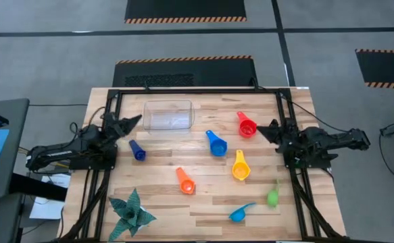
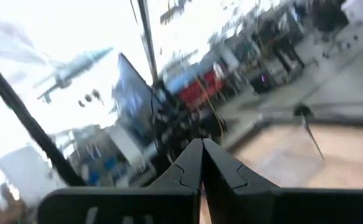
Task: Nest measuring cups in basket
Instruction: Put the red measuring cup into the transparent bin
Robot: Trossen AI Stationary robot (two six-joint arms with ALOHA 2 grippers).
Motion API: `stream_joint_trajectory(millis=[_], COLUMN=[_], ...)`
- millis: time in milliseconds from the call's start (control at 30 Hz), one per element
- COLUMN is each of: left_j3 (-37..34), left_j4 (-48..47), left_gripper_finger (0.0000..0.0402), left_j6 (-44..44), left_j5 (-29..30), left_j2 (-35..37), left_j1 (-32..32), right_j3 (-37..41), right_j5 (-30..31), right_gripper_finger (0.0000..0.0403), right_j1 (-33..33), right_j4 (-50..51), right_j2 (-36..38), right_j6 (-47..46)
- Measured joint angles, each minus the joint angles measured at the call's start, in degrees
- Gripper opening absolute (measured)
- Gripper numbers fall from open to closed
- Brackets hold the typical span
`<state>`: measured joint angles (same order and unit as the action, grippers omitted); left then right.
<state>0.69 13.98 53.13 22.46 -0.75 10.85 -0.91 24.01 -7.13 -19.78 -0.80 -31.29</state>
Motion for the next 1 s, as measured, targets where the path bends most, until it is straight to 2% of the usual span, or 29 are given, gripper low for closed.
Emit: stream_joint_trajectory(millis=[233, 367, 467, 667, 800, 900, 1000], left_j3=[0.0, 2.4, 6.0, 18.3, 29.3, 38.5, 48.3], left_j4=[15.6, 16.8, 17.1, 16.1, 11.2, 7.7, 4.1], left_gripper_finger=[0.0153, 0.0153, 0.0153, 0.0153, 0.0153, 0.0153, 0.0153], left_j6=[-9.8, -13.8, -15.3, -23.8, -29.8, -34.1, -38.7], left_j5=[2.3, 1.6, -0.1, -2.4, -2.7, -2.8, -6.4], left_j2=[0.0, -1.3, -4.8, -20.9, -35.3, -45.6, -55.1], left_j1=[0.0, 0.0, 0.0, 0.0, 0.0, 0.4, 1.4], right_j3=[0.0, 0.0, -0.9, -6.3, -10.2, -13.0, -15.4], right_j5=[0.1, 0.0, -0.9, -5.9, -5.8, -5.8, -5.8], right_gripper_finger=[0.0033, 0.0033, 0.0033, 0.0033, 0.0033, 0.0033, 0.0033], right_j1=[3.5, 5.2, 6.0, 7.0, 6.9, 6.9, 6.9], right_j4=[-8.6, -11.1, -11.4, -10.7, -6.6, -3.1, 2.2], right_j2=[0.0, 0.0, 0.0, -3.1, -6.5, -9.1, -11.2], right_j6=[6.9, 7.8, 7.8, 15.1, 20.9, 21.7, 21.7])
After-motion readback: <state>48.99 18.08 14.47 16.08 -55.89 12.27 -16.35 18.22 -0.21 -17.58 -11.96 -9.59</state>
